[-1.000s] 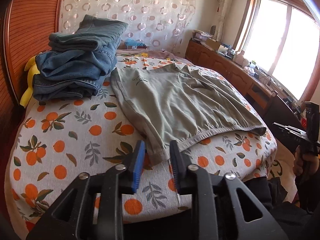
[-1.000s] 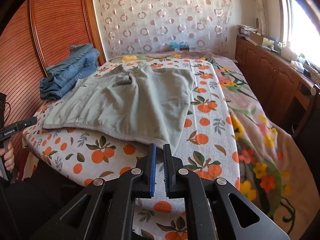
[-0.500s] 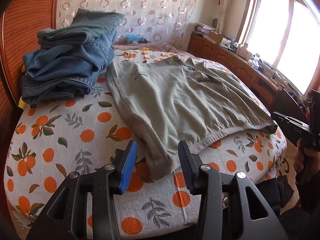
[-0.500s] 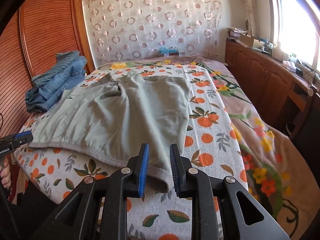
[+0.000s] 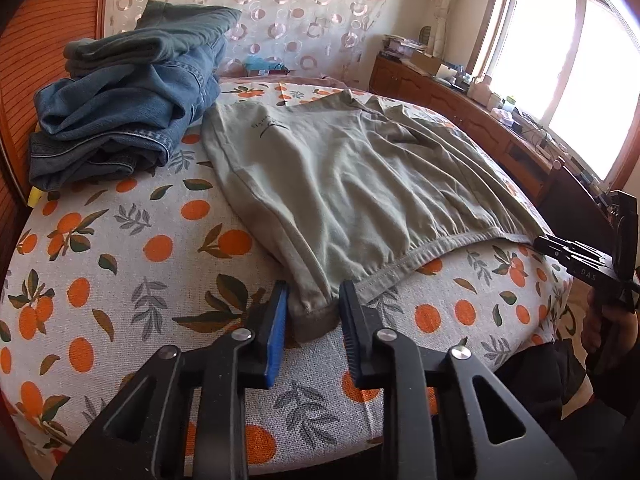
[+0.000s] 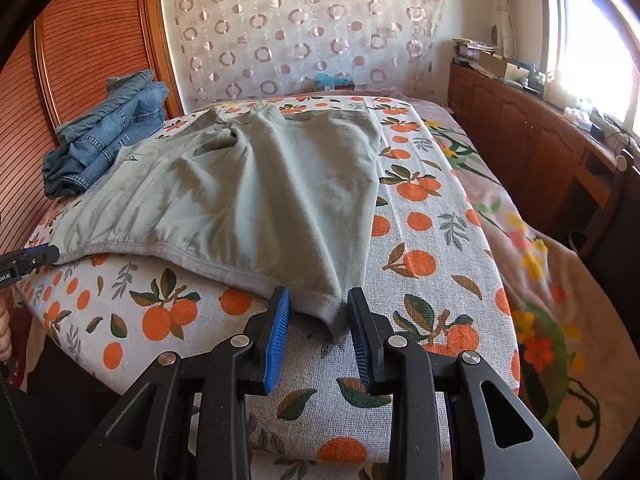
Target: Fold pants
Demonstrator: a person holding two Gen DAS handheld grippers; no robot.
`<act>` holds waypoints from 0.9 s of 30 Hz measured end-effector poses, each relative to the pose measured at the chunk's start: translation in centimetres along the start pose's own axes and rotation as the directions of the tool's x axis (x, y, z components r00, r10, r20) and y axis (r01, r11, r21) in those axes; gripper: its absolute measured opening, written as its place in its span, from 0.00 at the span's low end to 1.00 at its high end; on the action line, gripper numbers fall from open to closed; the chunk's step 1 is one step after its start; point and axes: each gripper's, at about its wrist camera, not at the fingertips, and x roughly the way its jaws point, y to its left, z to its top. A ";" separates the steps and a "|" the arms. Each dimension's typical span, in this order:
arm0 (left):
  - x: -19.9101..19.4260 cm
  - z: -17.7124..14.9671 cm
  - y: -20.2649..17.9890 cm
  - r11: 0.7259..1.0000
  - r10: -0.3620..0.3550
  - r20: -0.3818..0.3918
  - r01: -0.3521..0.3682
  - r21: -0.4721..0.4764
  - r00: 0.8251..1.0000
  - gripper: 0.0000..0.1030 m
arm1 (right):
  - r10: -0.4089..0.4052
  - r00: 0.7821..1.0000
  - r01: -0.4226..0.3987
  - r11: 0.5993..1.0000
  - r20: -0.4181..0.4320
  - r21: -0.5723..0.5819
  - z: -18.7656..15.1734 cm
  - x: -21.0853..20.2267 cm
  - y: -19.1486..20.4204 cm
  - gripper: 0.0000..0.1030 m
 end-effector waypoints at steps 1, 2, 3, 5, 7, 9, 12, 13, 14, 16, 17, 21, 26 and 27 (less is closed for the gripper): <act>0.0 0.0 0.0 1.000 0.000 0.001 0.000 0.000 1.000 0.20 | 0.001 1.000 -0.001 1.000 0.001 0.001 0.0 0.0 0.0 0.32; 0.0 -0.1 0.0 1.000 -0.001 0.003 0.001 0.001 1.000 0.17 | 0.002 1.000 -0.002 1.000 0.002 0.002 -0.1 -0.1 -0.1 0.33; -0.1 -0.1 0.1 1.000 -0.004 0.005 0.004 0.001 1.000 0.12 | 0.004 1.000 -0.004 1.000 0.002 0.002 -0.2 -0.1 -0.1 0.33; -0.4 -0.1 0.3 1.000 -0.003 0.025 0.003 -0.007 1.000 0.07 | 0.008 1.000 -0.008 1.000 0.002 0.002 -0.3 -0.2 -0.1 0.34; -1.3 0.0 0.7 1.000 -0.003 0.059 0.004 -0.029 0.998 0.06 | 0.010 1.000 -0.010 1.000 0.000 0.001 -0.4 -0.3 -0.2 0.35; -1.9 0.1 1.0 0.999 0.003 0.076 0.001 -0.050 0.997 0.06 | 0.015 1.000 -0.015 1.000 -0.002 0.005 -0.5 -0.5 -0.4 0.36; -1.7 -0.2 1.1 0.999 0.017 0.055 -0.015 -0.044 0.998 0.06 | 0.028 1.000 -0.028 1.000 -0.006 0.014 -0.6 -0.7 -0.6 0.37; -1.4 -0.3 1.0 0.999 0.018 0.045 -0.017 -0.039 0.999 0.06 | 0.027 1.000 -0.027 1.000 -0.006 0.016 -0.7 -0.7 -0.6 0.38; -1.2 -0.4 0.9 0.999 0.021 0.037 -0.019 -0.038 0.999 0.06 | 0.026 1.000 -0.026 1.000 -0.007 0.017 -0.7 -0.7 -0.5 0.38; -0.9 -0.6 0.8 0.999 0.025 0.025 -0.024 -0.035 0.999 0.06 | 0.025 1.000 -0.025 0.999 -0.007 0.023 -0.7 -0.9 -0.6 0.38; -0.7 -0.6 0.8 0.999 0.026 0.019 -0.025 -0.034 0.999 0.06 | 0.030 1.000 -0.030 0.999 -0.004 0.031 -0.7 -0.9 -0.6 0.38; -0.6 -0.6 0.9 0.999 0.021 0.014 -0.020 -0.039 1.000 0.06 | 0.042 0.999 -0.043 0.998 0.019 0.052 -0.6 -1.6 -0.9 0.38; -0.4 -0.6 0.9 0.999 0.022 0.014 -0.021 -0.034 1.000 0.06 | 0.049 0.997 -0.053 0.997 0.061 0.061 -0.1 -2.3 -0.4 0.38; -0.4 -0.6 0.9 0.999 0.021 0.014 -0.021 -0.035 1.000 0.06 | 0.050 0.996 -0.054 0.997 0.069 0.057 0.0 -2.5 -0.3 0.38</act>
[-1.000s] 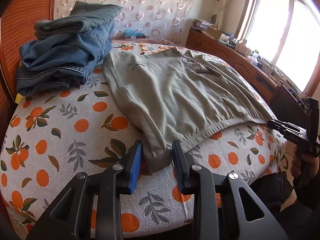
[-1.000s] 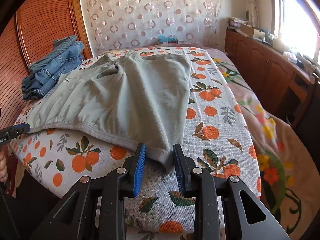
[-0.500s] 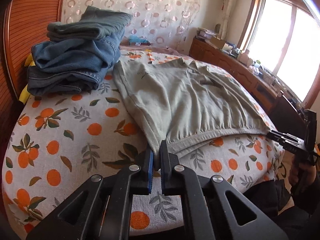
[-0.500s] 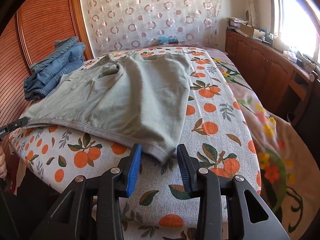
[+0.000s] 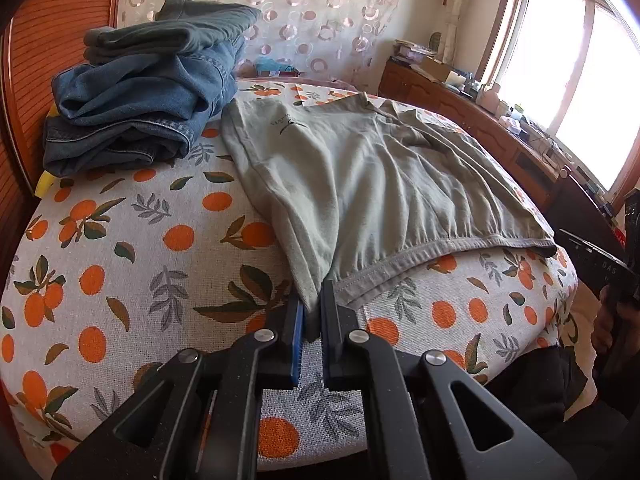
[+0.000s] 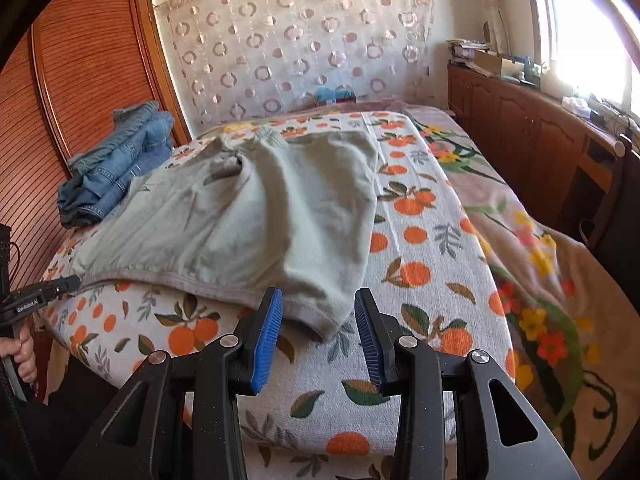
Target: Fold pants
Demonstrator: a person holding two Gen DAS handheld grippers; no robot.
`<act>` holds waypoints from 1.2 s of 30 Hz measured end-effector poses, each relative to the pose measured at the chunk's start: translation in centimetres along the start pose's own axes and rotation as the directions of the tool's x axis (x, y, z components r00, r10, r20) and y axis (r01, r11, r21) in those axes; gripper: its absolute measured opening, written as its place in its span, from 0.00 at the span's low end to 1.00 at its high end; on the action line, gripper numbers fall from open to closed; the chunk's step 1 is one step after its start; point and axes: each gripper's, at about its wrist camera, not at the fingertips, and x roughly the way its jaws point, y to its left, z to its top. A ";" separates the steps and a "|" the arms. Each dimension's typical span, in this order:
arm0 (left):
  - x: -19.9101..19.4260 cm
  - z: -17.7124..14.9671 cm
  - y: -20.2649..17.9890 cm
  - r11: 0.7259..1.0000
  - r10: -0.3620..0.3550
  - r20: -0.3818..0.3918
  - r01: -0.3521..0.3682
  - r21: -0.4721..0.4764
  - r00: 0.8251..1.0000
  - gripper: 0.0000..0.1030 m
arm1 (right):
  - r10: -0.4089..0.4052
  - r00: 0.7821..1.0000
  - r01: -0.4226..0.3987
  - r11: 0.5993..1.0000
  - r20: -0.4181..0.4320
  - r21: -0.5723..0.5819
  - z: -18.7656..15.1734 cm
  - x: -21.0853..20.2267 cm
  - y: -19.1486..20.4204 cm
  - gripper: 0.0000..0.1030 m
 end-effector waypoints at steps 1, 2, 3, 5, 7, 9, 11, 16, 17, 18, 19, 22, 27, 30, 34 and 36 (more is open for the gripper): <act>0.0 0.0 0.0 1.000 0.000 0.000 0.000 0.001 1.000 0.06 | 0.003 1.000 -0.003 1.000 0.009 -0.003 0.0 -0.2 0.1 0.38; 0.0 0.0 0.0 1.000 0.000 0.000 0.000 0.002 1.000 0.06 | 0.002 1.000 -0.002 1.000 0.015 -0.004 0.0 -0.2 0.3 0.38; 0.0 0.0 -0.1 1.000 0.000 0.000 0.000 0.003 1.000 0.06 | -0.013 1.000 0.013 1.000 0.013 -0.005 0.0 -0.1 0.4 0.38; 0.0 0.0 -0.1 1.000 -0.001 0.000 0.001 0.002 1.000 0.06 | -0.055 0.998 0.055 0.998 -0.003 0.001 -0.1 0.5 0.2 0.38; 0.0 0.0 0.0 1.000 -0.003 0.001 0.003 0.000 1.000 0.06 | -0.072 0.997 0.072 0.997 -0.022 0.015 -0.2 1.3 -0.1 0.38; 0.0 -0.1 0.0 1.000 -0.006 0.003 0.006 -0.001 1.000 0.06 | -0.113 0.993 0.113 0.993 -0.034 -0.018 -0.4 1.8 0.2 0.38; -0.1 -0.1 0.0 1.000 -0.007 0.004 0.007 0.000 1.000 0.06 | -0.083 0.996 0.083 0.997 -0.043 -0.007 -0.6 2.0 0.3 0.38; -0.1 -0.2 0.1 1.000 -0.009 0.007 0.009 0.000 1.000 0.06 | -0.082 0.995 0.080 0.996 -0.061 -0.027 -0.9 2.2 0.6 0.38; -0.2 -0.1 0.1 1.000 -0.011 0.007 0.011 0.000 1.000 0.06 | -0.083 0.995 0.081 0.996 -0.063 -0.032 -0.9 2.3 0.7 0.38; -0.2 -0.1 0.1 1.000 -0.011 0.007 0.011 0.000 1.000 0.06 | -0.089 0.994 0.086 0.995 -0.060 -0.041 -1.0 2.3 0.8 0.38; -0.2 -0.1 0.1 1.000 -0.009 0.007 0.009 0.000 1.000 0.07 | -0.090 0.994 0.088 0.995 -0.058 -0.046 -0.9 2.4 0.8 0.38; -0.2 -0.2 0.1 1.000 -0.008 0.009 0.008 0.003 1.000 0.07 | -0.077 0.995 0.074 0.996 -0.055 -0.048 -1.0 2.3 0.9 0.27; -0.5 0.0 -0.1 1.000 -0.024 0.000 0.024 0.007 1.000 0.06 | -0.032 0.998 0.031 0.999 -0.045 -0.029 -0.9 1.8 0.7 0.08; -1.5 0.1 -0.6 0.999 -0.050 0.010 0.050 0.014 0.999 0.06 | -0.007 0.999 0.008 1.000 -0.038 0.021 -0.4 1.3 -0.8 0.07; -2.8 -0.1 -1.6 0.996 -0.083 0.001 0.083 0.023 0.997 0.06 | 0.009 1.000 -0.008 1.000 -0.014 0.024 -0.2 -0.6 -1.7 0.07; -3.3 -0.4 -1.9 0.996 -0.087 -0.007 0.087 0.034 0.996 0.06 | 0.009 1.000 -0.009 1.000 -0.015 0.010 -0.6 -1.5 -1.7 0.07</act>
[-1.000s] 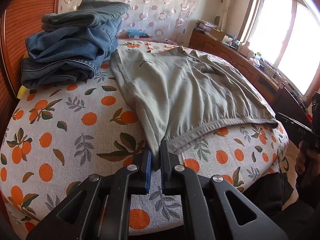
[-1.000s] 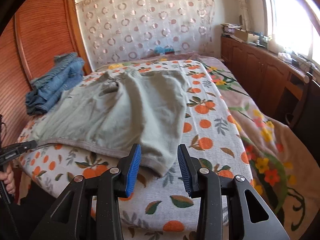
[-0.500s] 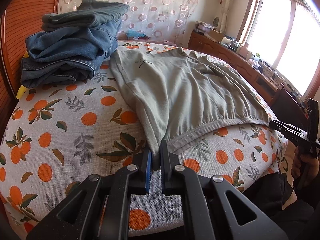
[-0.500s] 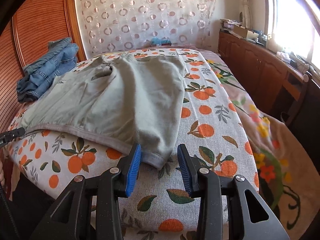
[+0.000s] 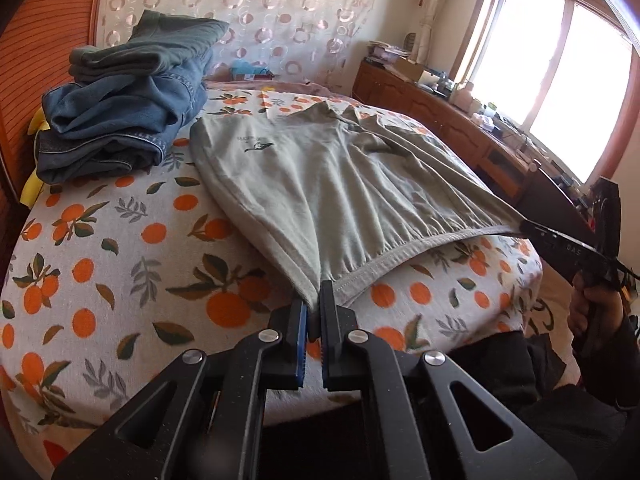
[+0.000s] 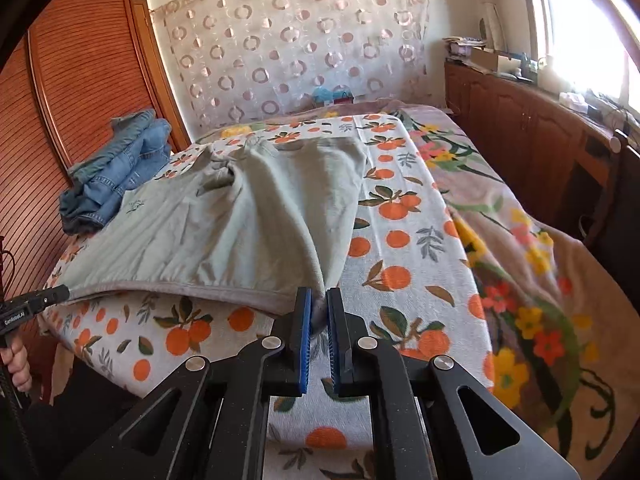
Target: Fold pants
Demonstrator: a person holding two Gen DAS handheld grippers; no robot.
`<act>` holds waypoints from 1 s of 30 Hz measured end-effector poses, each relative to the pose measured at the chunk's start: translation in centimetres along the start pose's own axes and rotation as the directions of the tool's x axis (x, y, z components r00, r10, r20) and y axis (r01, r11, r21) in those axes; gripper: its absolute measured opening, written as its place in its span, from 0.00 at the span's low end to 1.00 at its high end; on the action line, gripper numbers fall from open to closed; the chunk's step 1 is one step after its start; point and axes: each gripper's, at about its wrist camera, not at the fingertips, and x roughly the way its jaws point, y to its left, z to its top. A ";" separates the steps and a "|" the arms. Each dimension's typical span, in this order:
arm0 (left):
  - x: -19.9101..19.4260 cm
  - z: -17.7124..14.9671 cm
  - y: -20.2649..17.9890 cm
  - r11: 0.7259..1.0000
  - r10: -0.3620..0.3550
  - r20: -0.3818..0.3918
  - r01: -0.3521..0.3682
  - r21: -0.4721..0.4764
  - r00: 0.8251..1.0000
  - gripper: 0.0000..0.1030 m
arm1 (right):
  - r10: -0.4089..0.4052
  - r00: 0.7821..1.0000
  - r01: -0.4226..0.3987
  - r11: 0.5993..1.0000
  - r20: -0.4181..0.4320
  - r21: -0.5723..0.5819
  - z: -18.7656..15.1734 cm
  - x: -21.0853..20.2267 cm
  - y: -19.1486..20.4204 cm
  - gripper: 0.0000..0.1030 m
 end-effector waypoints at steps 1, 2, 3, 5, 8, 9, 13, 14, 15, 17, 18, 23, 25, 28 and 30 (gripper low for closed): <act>-0.3 -0.3 -0.2 1.000 -0.001 -0.005 0.001 0.004 1.000 0.06 | 0.003 1.000 -0.003 1.000 -0.001 -0.005 -0.4 -0.4 0.1 0.07; -0.6 -0.5 -0.1 1.000 -0.003 -0.009 0.003 0.000 1.000 0.06 | 0.007 1.000 -0.007 1.000 -0.006 -0.008 -0.7 -0.7 0.1 0.07; -0.8 -0.7 0.0 1.000 -0.006 -0.012 0.006 -0.005 1.000 0.06 | 0.010 1.000 -0.010 1.000 -0.010 -0.007 -1.0 -1.0 0.0 0.07; -1.1 -1.0 0.1 1.000 -0.003 -0.017 0.003 -0.009 1.000 0.06 | 0.020 1.000 -0.020 1.000 -0.017 0.000 -1.3 -1.3 -0.3 0.07; -0.9 -1.3 0.3 1.000 0.002 -0.022 -0.002 -0.013 1.000 0.07 | 0.026 0.999 -0.025 1.000 -0.023 0.018 -1.3 -1.0 -0.5 0.07; -0.9 -1.2 0.4 1.000 0.008 -0.020 -0.008 -0.020 1.000 0.07 | 0.025 0.999 -0.024 1.000 -0.024 0.020 -1.2 -0.9 -0.3 0.07; -1.7 -1.0 0.4 1.000 0.019 -0.005 -0.020 -0.009 1.000 0.07 | 0.028 1.000 -0.028 1.000 -0.005 0.012 -0.5 -1.0 0.5 0.07; -1.8 -0.8 0.4 1.000 0.021 -0.001 -0.021 -0.009 1.000 0.07 | 0.032 0.999 -0.032 0.999 0.004 0.011 -0.4 -1.1 0.7 0.07; -2.0 -0.8 0.4 1.000 0.021 0.003 -0.021 -0.009 1.000 0.08 | 0.038 0.999 -0.038 0.999 0.015 0.010 -0.3 -1.2 0.9 0.07; -2.3 -0.6 0.5 1.000 0.021 0.010 -0.021 -0.011 1.000 0.09 | 0.044 0.998 -0.044 0.999 0.034 0.006 -0.1 -1.4 1.1 0.07; -2.4 -0.6 0.4 1.000 0.021 0.013 -0.020 -0.013 1.000 0.10 | 0.044 0.998 -0.044 0.999 0.040 0.003 0.1 -1.4 1.3 0.07; -2.8 -0.4 0.8 0.999 0.031 0.027 -0.030 -0.030 0.999 0.20 | 0.061 0.996 -0.059 0.998 0.064 -0.029 0.9 -1.3 2.5 0.07; -2.8 -0.3 1.2 0.998 0.043 0.029 -0.042 -0.039 0.999 0.30 | 0.076 0.995 -0.073 0.996 0.071 -0.047 1.2 -1.3 3.2 0.07; -2.8 0.0 1.9 0.997 0.060 0.043 -0.058 -0.048 0.997 0.45 | 0.101 0.992 -0.096 0.993 0.074 -0.075 1.8 -0.8 4.3 0.07; -2.9 0.3 2.3 0.996 0.078 0.054 -0.075 -0.049 0.995 0.45 | 0.121 0.990 -0.114 0.989 0.074 -0.093 2.1 -0.4 5.0 0.07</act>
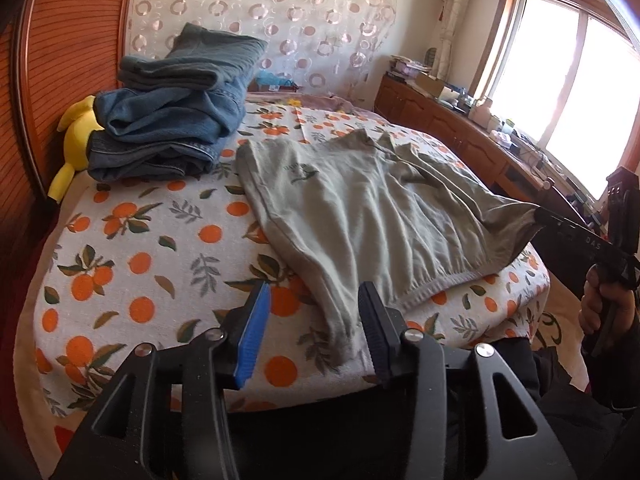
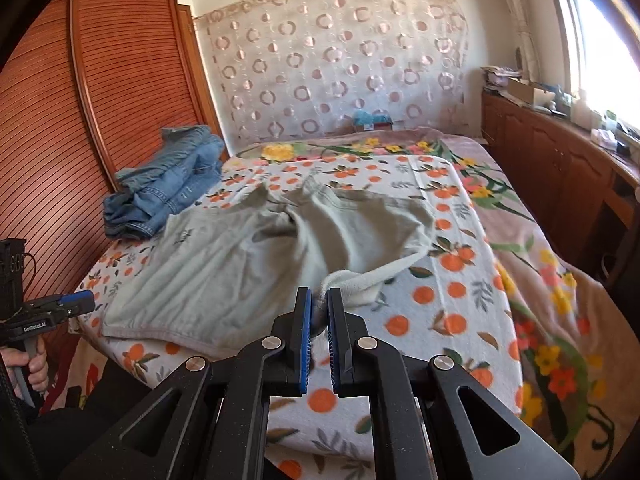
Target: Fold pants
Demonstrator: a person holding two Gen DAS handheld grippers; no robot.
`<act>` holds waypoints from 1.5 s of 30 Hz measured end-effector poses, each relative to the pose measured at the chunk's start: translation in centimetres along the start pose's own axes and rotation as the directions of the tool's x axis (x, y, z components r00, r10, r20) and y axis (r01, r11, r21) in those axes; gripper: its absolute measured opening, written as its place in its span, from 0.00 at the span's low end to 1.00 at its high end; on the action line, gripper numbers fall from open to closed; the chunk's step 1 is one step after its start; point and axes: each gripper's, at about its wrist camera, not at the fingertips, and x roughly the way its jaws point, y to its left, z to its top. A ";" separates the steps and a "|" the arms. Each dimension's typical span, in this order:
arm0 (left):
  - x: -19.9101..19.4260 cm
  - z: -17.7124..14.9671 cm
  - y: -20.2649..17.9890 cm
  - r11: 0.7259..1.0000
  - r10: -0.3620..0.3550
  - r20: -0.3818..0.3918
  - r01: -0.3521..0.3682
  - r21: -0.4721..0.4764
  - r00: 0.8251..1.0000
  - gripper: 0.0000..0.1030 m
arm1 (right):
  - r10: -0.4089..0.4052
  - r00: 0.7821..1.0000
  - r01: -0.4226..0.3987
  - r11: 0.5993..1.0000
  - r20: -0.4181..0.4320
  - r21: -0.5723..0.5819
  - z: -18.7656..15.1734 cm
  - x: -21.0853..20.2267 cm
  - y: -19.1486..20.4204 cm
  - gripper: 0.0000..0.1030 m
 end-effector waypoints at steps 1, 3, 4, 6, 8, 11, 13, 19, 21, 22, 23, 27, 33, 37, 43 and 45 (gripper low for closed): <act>0.0 0.2 0.3 1.000 0.010 0.005 -0.010 -0.001 1.000 0.46 | 0.013 1.000 -0.013 1.000 0.002 -0.011 0.2 0.3 0.5 0.07; 0.2 0.4 0.9 0.999 0.034 0.012 -0.034 -0.003 0.999 0.46 | 0.040 0.999 -0.040 0.999 0.001 -0.031 0.7 1.2 1.4 0.07; 0.3 0.5 1.1 0.999 0.044 0.015 -0.044 -0.004 0.999 0.56 | 0.055 0.999 -0.055 0.998 -0.002 -0.041 0.8 1.8 1.9 0.07; 0.4 0.7 1.6 0.998 0.061 0.039 -0.061 -0.014 0.997 0.73 | 0.084 0.996 -0.085 0.995 -0.009 -0.059 1.3 2.9 2.9 0.07; 0.4 0.9 2.2 0.997 0.080 0.061 -0.078 -0.024 0.995 0.75 | 0.117 0.993 -0.118 0.989 -0.015 -0.087 1.9 4.0 4.3 0.07; 0.2 1.3 3.1 0.994 0.102 0.071 -0.100 -0.036 0.992 0.75 | 0.168 0.986 -0.169 0.977 -0.024 -0.132 2.8 5.7 6.3 0.07; -0.1 1.6 3.7 0.991 0.125 0.080 -0.122 -0.049 0.989 0.75 | 0.203 0.979 -0.205 0.966 -0.031 -0.158 3.5 6.7 7.8 0.07; -1.0 1.6 5.1 0.984 0.176 0.096 -0.172 -0.052 0.980 0.75 | 0.307 0.949 -0.314 0.925 -0.069 -0.212 4.5 9.3 11.5 0.07; -1.1 1.4 5.6 0.982 0.184 0.096 -0.178 -0.063 0.978 0.75 | 0.338 0.936 -0.351 0.910 -0.092 -0.222 4.4 10.4 12.6 0.07; -1.1 1.3 5.8 0.981 0.186 0.094 -0.180 -0.067 0.978 0.75 | 0.356 0.928 -0.371 0.901 -0.106 -0.226 4.1 10.7 13.2 0.07; -1.1 1.2 6.0 0.981 0.187 0.091 -0.181 -0.070 0.978 0.75 | 0.370 0.921 -0.388 0.893 -0.120 -0.228 3.8 11.1 13.7 0.07; -1.1 0.9 6.5 0.980 0.192 0.084 -0.186 -0.076 0.978 0.75 | 0.394 0.901 -0.429 0.873 -0.184 -0.231 2.7 13.3 15.1 0.07; -1.0 0.7 6.4 0.980 0.190 0.082 -0.183 -0.083 0.978 0.75 | 0.414 0.863 -0.477 0.857 -0.289 -0.197 1.6 16.6 15.7 0.07; -0.9 0.6 6.1 0.981 0.183 0.080 -0.177 -0.076 0.980 0.75 | 0.411 0.861 -0.474 0.862 -0.301 -0.180 1.8 17.5 15.4 0.08; -0.7 0.8 5.4 0.984 0.173 0.079 -0.168 -0.063 0.982 0.75 | 0.388 0.878 -0.448 0.873 -0.281 -0.195 2.3 17.1 14.9 0.15; -0.6 0.9 5.1 0.985 0.169 0.079 -0.165 -0.058 0.982 0.75 | 0.377 0.886 -0.435 0.877 -0.271 -0.202 2.4 16.4 14.6 0.19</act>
